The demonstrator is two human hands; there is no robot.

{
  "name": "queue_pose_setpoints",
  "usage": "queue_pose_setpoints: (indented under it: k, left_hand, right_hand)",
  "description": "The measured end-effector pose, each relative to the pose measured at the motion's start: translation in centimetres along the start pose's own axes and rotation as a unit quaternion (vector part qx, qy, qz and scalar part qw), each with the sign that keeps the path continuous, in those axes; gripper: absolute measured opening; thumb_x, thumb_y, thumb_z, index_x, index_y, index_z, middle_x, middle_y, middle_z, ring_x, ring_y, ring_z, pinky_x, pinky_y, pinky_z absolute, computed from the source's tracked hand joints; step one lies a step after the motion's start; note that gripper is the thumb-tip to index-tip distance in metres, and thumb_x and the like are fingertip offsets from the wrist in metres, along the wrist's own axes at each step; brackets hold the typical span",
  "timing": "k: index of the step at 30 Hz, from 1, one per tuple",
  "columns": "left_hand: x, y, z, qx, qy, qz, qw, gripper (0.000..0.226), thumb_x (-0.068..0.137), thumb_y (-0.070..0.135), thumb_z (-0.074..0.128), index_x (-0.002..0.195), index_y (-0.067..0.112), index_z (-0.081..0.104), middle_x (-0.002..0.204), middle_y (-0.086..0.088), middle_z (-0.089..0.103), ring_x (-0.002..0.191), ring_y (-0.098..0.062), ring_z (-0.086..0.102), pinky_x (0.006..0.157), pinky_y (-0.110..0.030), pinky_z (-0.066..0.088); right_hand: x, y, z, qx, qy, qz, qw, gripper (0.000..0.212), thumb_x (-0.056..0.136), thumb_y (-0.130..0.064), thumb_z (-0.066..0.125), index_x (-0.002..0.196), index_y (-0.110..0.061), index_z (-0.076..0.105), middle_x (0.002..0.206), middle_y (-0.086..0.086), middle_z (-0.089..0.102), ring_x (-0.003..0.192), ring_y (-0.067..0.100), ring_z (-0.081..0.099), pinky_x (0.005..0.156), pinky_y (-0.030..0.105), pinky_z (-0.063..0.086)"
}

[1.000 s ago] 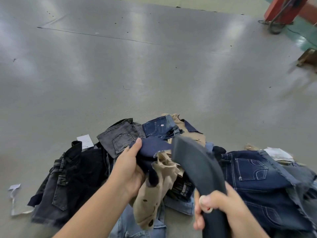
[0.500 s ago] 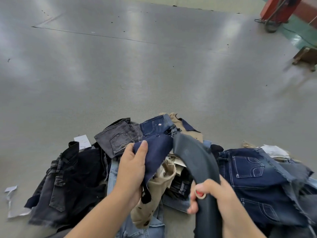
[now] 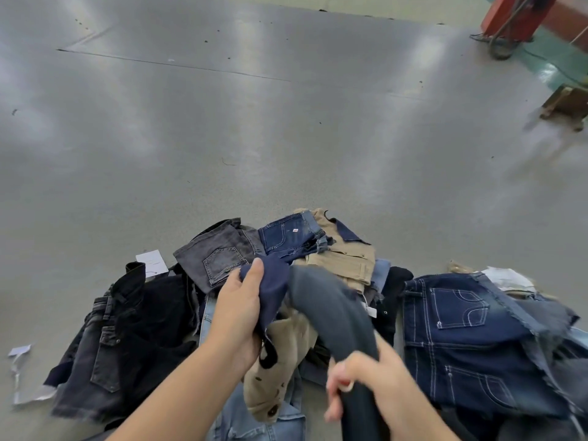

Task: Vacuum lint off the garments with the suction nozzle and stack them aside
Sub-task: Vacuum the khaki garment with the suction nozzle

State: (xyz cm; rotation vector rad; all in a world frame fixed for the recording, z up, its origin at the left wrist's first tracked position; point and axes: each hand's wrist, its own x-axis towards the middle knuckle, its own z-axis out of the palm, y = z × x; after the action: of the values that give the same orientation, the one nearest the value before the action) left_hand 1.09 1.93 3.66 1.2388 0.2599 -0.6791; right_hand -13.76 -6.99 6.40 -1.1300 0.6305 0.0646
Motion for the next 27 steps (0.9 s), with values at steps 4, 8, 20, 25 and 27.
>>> queue_pose_setpoints:
  k: [4, 8, 20, 25, 27]
  left_hand:
    - [-0.6, 0.7, 0.2, 0.022, -0.077, -0.002, 0.997, 0.015, 0.088, 0.031, 0.062, 0.094, 0.017, 0.064, 0.077, -0.002, 0.072, 0.063, -0.014, 0.067, 0.052, -0.024, 0.05]
    - [-0.8, 3.2, 1.7, -0.067, -0.192, -0.015, 0.979, 0.017, 0.05, 0.028, 0.079, 0.058, 0.028, 0.064, 0.067, 0.001, 0.064, 0.054, -0.016, 0.062, 0.051, -0.026, 0.05]
    - [15.3, -3.3, -8.1, 0.622, 0.101, 0.144, 0.763, 0.031, 0.086, 0.01, 0.058, 0.117, 0.009, 0.061, 0.121, -0.02, 0.056, 0.113, -0.036, 0.052, 0.098, -0.041, 0.04]
    - [15.4, -10.8, -7.8, 0.659, -0.106, 0.141, 0.731, 0.029, 0.09, 0.015, 0.054, 0.118, 0.011, 0.058, 0.121, -0.006, 0.06, 0.113, -0.019, 0.053, 0.095, -0.028, 0.041]
    - [16.1, -12.2, -6.9, 0.664, -0.108, 0.161, 0.722, 0.041, 0.089, 0.021, 0.058, 0.128, 0.011, 0.049, 0.13, -0.007, 0.053, 0.121, -0.02, 0.048, 0.1, -0.03, 0.038]
  right_hand:
    - [1.0, -2.4, -2.4, 0.111, 0.098, -0.023, 0.989, 0.031, 0.045, -0.005, 0.066, 0.071, -0.003, 0.05, 0.059, 0.017, 0.05, 0.04, 0.025, 0.046, 0.044, 0.033, 0.047]
    - [0.1, -4.3, -4.9, 0.141, 0.153, -0.052, 0.977, 0.049, 0.035, -0.007, 0.071, 0.077, -0.005, 0.045, 0.061, 0.014, 0.049, 0.042, 0.02, 0.047, 0.044, 0.032, 0.047]
    - [-1.0, -3.7, -6.4, 0.079, 0.189, -0.066, 0.977, 0.036, 0.043, 0.004, 0.057, 0.078, 0.007, 0.048, 0.056, 0.022, 0.047, 0.041, 0.03, 0.046, 0.045, 0.038, 0.047]
    - [-0.5, -3.4, -6.6, 0.049, 0.197, -0.046, 0.978, 0.027, 0.046, -0.002, 0.058, 0.069, 0.009, 0.05, 0.054, 0.027, 0.049, 0.041, 0.033, 0.048, 0.044, 0.037, 0.047]
    - [-0.4, -3.2, -6.5, 0.05, 0.192, -0.038, 0.979, 0.024, 0.044, 0.0, 0.058, 0.066, 0.008, 0.052, 0.055, 0.028, 0.049, 0.041, 0.034, 0.048, 0.045, 0.038, 0.047]
